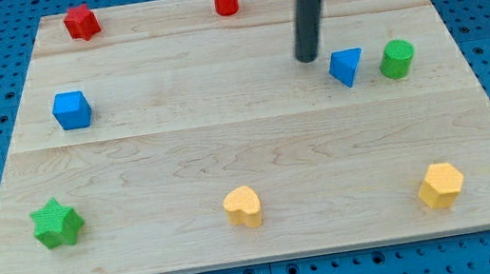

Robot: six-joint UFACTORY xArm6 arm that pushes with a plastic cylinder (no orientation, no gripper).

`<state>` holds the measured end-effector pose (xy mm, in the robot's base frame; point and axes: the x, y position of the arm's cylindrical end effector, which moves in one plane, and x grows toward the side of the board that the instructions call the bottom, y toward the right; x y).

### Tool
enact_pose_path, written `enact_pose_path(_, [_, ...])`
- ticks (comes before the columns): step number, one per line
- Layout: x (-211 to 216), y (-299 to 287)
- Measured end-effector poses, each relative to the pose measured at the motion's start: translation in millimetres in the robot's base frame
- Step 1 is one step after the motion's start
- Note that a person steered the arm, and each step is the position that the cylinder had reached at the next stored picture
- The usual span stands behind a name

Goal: Push the blue cube towards the blue triangle

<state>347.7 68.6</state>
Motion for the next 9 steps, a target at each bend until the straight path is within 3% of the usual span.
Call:
enact_pose_path(3, [2.4,-114.6])
enact_pose_path(7, [79.8,-201.7])
enact_pose_path(8, [116.7,-205.7])
enact_pose_path(9, [136.3,-247.8])
